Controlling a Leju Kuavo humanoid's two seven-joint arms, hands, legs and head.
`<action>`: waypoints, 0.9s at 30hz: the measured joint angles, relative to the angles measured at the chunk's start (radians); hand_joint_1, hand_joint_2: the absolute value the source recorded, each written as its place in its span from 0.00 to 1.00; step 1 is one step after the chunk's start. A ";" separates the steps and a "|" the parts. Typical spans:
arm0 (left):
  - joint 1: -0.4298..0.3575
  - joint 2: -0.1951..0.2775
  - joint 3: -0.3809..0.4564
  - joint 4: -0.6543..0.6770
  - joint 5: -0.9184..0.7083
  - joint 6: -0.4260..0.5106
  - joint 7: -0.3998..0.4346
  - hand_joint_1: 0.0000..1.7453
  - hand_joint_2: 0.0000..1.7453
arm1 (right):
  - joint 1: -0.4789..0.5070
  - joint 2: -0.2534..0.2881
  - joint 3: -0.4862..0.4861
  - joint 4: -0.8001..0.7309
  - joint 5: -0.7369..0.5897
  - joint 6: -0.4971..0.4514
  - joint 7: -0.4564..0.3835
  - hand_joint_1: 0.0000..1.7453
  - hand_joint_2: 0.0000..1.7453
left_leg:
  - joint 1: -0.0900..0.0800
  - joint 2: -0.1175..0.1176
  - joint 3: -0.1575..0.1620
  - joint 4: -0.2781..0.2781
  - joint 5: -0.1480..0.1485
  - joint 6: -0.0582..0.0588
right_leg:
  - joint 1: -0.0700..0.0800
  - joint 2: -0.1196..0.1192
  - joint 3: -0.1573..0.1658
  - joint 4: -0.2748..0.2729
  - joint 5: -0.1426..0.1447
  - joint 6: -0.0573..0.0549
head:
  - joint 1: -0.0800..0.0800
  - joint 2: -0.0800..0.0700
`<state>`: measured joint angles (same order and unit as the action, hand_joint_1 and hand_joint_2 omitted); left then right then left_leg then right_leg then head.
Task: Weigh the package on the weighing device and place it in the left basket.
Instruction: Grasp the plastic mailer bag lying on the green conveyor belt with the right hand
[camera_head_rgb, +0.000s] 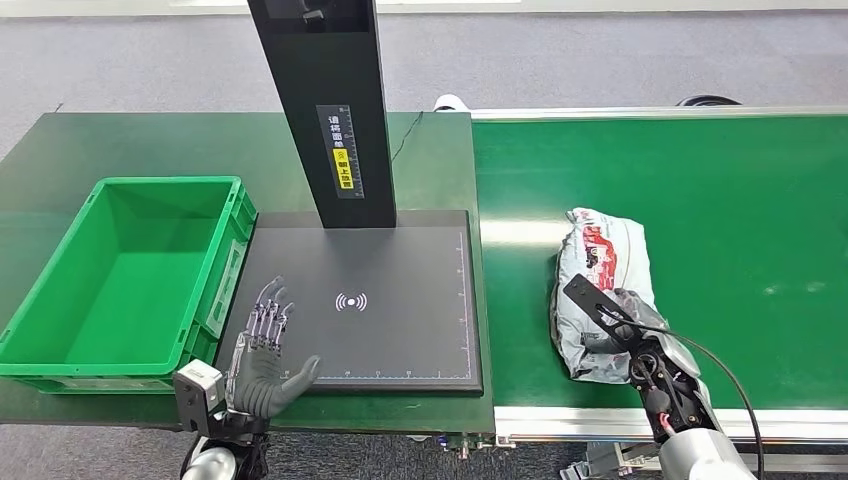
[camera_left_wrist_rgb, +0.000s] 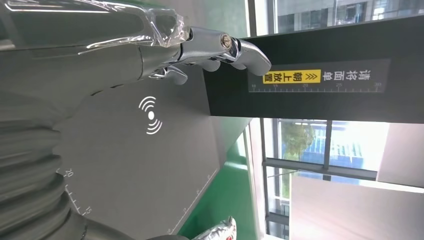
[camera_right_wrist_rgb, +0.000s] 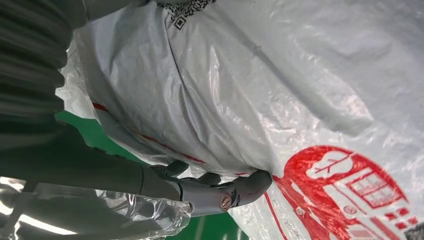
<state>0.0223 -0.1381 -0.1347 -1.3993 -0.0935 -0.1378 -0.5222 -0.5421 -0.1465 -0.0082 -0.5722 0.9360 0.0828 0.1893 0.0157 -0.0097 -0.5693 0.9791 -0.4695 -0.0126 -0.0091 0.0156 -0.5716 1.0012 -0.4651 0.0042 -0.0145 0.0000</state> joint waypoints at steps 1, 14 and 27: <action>0.002 0.000 0.000 0.000 0.000 0.000 0.000 0.00 1.00 | -0.002 0.000 0.007 0.004 0.004 0.004 0.002 1.00 1.00 | 0.000 0.000 0.000 0.000 0.000 0.000 | 0.000 0.000 0.000 0.000 0.000 0.000 | 0.000 0.000; 0.012 0.000 0.000 0.000 0.000 0.003 0.004 0.00 1.00 | -0.008 -0.005 0.042 0.018 0.023 0.019 -0.014 1.00 1.00 | 0.000 -0.001 0.002 0.000 0.000 0.000 | 0.000 -0.001 0.002 0.000 0.000 0.000 | 0.000 0.000; 0.051 0.005 0.001 -0.037 0.006 0.018 0.006 0.00 1.00 | 0.060 0.021 0.022 -0.088 -0.106 -0.219 -0.231 1.00 1.00 | 0.000 -0.001 0.000 0.000 0.000 0.000 | 0.000 -0.001 0.001 0.000 0.000 0.000 | 0.000 0.000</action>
<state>0.0734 -0.1335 -0.1340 -1.4359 -0.0878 -0.1197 -0.5166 -0.4825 -0.1252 0.0137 -0.6599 0.8302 -0.1358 -0.0419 0.0157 -0.0105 -0.5691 0.9791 -0.4695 -0.0126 -0.0091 0.0145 -0.5707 1.0011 -0.4652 0.0043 -0.0146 0.0000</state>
